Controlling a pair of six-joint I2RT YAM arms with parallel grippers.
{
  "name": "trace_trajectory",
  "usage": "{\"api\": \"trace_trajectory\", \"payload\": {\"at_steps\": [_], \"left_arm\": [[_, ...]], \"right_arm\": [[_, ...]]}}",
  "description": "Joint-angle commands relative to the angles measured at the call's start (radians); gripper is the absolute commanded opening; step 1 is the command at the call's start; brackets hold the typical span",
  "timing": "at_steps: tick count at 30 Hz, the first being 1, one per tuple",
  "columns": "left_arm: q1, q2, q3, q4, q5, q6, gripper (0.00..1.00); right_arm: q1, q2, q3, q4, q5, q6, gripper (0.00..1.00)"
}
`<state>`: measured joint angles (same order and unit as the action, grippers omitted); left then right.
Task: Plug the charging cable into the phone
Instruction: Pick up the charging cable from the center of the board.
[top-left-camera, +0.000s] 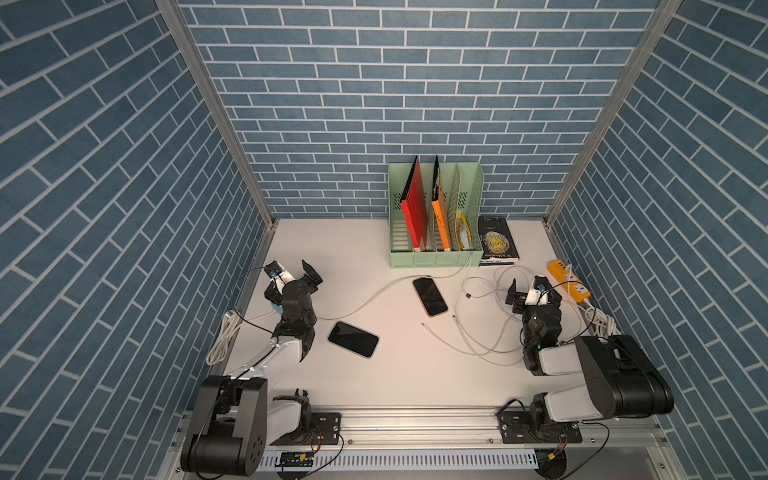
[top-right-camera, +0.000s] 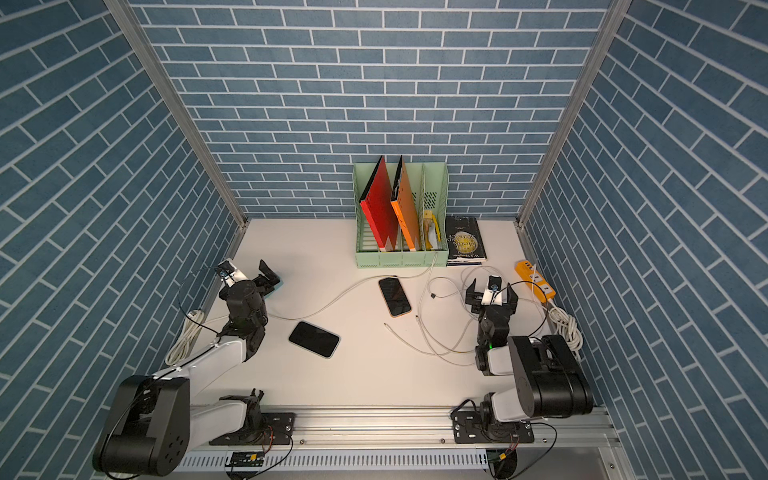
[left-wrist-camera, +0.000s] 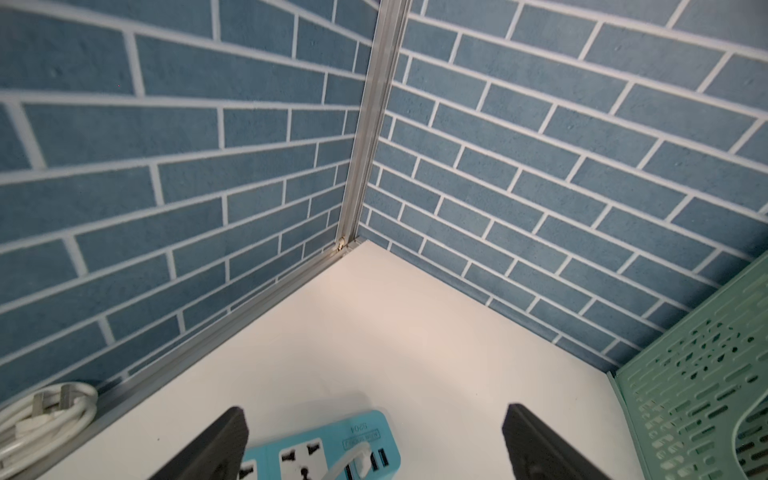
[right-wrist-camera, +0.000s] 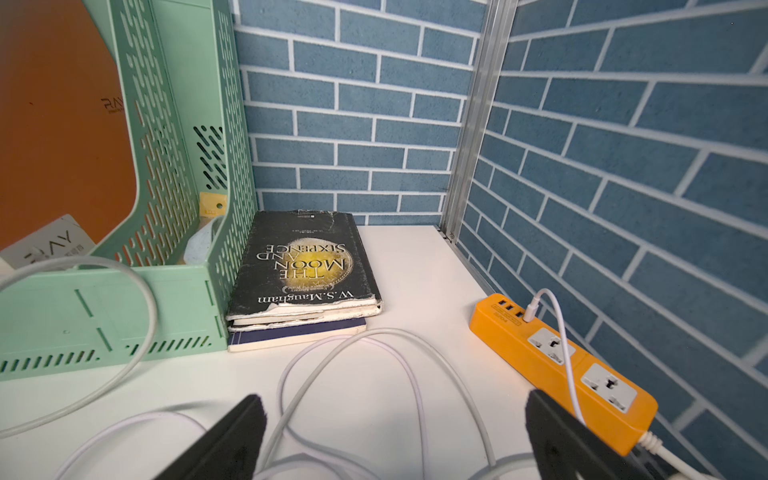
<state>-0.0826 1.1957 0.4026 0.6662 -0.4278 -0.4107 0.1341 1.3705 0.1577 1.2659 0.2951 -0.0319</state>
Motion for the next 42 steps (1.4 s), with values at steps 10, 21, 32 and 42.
{"api": "trace_trajectory", "payload": {"at_steps": [10,21,32,42], "left_arm": [[-0.188,-0.043,0.005,-0.252,0.286,-0.432,0.88],[-0.627,0.244,0.353,-0.615,0.224,-0.572,0.65],[-0.825,0.496,0.657,-0.800,0.125,-0.744,0.75],[-0.905,0.702,0.890,-1.064,0.069,-0.862,0.75]], "right_arm": [[0.109,-0.438,0.185,-0.659,-0.254,0.386,0.87],[0.158,-0.354,0.231,-0.768,-0.336,0.381,0.85],[0.159,-0.250,0.207,-0.713,-0.362,0.414,0.85],[0.160,-0.227,0.207,-0.725,-0.342,0.415,0.84]]}}
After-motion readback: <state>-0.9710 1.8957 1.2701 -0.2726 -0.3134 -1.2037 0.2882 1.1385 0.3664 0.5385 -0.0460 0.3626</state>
